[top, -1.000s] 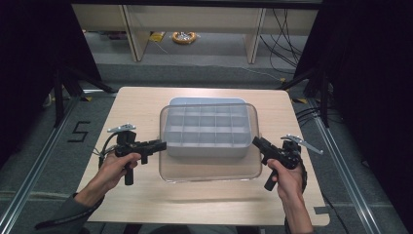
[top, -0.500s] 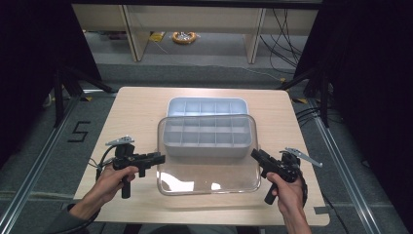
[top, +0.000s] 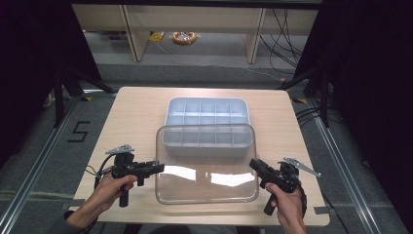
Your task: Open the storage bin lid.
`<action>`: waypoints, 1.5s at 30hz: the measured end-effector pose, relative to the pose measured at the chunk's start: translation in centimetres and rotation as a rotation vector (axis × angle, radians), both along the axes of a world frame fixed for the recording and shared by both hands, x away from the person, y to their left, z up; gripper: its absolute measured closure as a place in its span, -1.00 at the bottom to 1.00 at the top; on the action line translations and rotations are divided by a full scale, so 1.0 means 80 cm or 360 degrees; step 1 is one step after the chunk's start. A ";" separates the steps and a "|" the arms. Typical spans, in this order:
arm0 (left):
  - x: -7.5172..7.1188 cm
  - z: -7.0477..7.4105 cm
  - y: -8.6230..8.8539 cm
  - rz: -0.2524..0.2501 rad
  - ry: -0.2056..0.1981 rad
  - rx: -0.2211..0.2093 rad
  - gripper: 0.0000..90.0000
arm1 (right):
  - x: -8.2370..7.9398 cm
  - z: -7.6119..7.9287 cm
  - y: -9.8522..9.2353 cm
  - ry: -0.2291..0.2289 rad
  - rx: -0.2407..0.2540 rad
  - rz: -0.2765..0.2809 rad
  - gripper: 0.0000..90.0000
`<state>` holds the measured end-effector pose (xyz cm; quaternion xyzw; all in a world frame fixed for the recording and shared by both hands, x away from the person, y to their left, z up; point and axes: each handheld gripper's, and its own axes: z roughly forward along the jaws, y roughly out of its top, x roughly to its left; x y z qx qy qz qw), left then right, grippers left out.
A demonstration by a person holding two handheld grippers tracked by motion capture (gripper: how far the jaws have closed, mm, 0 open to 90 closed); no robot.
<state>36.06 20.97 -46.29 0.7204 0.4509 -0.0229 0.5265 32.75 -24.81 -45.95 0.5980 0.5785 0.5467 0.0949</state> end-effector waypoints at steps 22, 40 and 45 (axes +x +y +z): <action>-0.031 -0.030 -0.009 -0.0095 0.0078 0.0115 0.30 | -0.043 -0.023 -0.003 0.0084 -0.0014 -0.0005 0.41; -0.041 -0.050 -0.015 -0.0163 0.0164 0.0172 0.27 | -0.057 -0.043 -0.005 0.0155 -0.0095 0.0028 0.39; -0.042 -0.051 -0.016 -0.0170 0.0172 0.0178 0.25 | -0.060 -0.047 -0.003 0.0209 -0.0102 0.0044 0.37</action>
